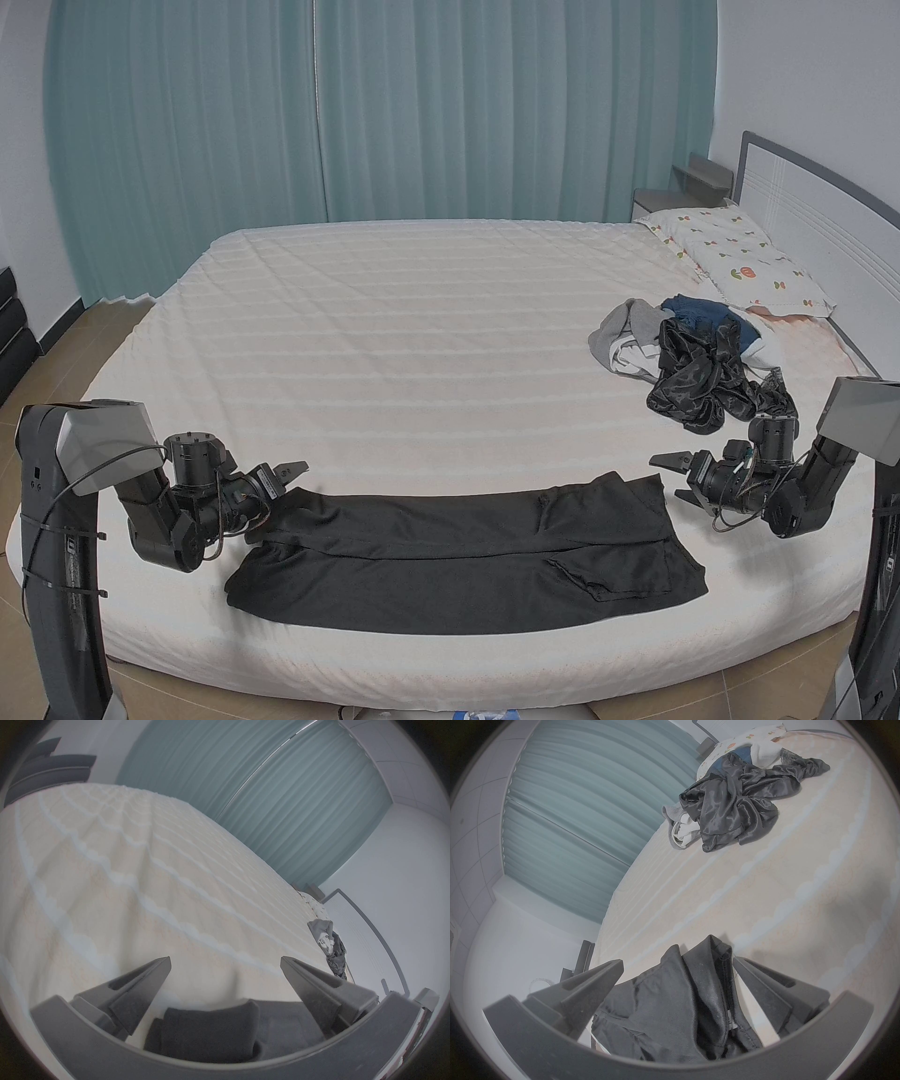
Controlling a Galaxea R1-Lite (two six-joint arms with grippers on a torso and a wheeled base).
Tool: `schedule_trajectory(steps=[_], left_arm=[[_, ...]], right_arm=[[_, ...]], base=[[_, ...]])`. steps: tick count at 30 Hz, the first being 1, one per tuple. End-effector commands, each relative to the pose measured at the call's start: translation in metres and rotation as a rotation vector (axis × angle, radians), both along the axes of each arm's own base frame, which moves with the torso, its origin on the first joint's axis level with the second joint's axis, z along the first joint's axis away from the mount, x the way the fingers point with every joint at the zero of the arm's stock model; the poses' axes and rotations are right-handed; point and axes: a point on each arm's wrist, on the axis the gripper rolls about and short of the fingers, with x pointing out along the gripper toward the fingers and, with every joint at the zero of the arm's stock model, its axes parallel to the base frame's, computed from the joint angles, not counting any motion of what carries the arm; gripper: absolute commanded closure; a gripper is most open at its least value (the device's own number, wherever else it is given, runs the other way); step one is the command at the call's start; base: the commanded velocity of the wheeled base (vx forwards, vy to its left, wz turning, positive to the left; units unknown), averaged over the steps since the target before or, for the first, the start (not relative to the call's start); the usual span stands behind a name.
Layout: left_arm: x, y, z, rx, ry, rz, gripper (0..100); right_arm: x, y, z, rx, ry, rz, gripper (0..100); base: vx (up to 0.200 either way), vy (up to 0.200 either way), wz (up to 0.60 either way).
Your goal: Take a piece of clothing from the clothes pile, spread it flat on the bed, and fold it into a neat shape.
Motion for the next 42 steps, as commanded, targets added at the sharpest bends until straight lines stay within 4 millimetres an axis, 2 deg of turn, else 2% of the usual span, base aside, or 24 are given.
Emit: schedule_trajectory(steps=[1, 8, 9, 16, 19, 29, 34, 42], left_arm=[[-0.005, 0.0, -0.005, 0.003, 0.023, -0.002, 0], [-0.014, 0.001, -0.008, 0.002, 0.051, -0.001, 0], [-0.015, 0.002, -0.008, 0.005, 0.052, 0.001, 100], [-0.02, 0.012, -0.003, 0.012, 0.045, 0.042, 100], [-0.017, 0.016, 0.007, 0.033, 0.014, 0.091, 100], [-0.016, 0.018, 0.009, 0.054, -0.007, 0.116, 100], [-0.016, 0.02, 0.006, 0.072, -0.007, 0.137, 100], [-0.016, 0.021, 0.006, 0.072, -0.007, 0.14, 100]], right_arm=[[0.0, -0.001, -0.003, 0.001, 0.007, -0.001, 0], [0.0, -0.001, -0.003, 0.001, 0.005, -0.001, 0], [0.0, -0.001, -0.003, 0.001, 0.005, -0.003, 0], [0.001, -0.002, -0.002, 0.002, 0.006, -0.005, 0], [0.001, -0.001, -0.003, 0.002, 0.005, -0.001, 0], [0.011, -0.001, -0.009, 0.001, -0.008, -0.002, 0], [0.027, 0.002, -0.008, -0.002, -0.038, 0.006, 0], [0.026, 0.007, -0.017, -0.002, -0.013, 0.019, 0]], base=[[0.0, 0.0, 0.0], [0.0, 0.0, 0.0], [0.0, 0.0, 0.0], [0.0, 0.0, 0.0], [0.0, 0.0, 0.0], [0.0, 0.0, 0.0], [0.0, 0.0, 0.0], [0.0, 0.0, 0.0]])
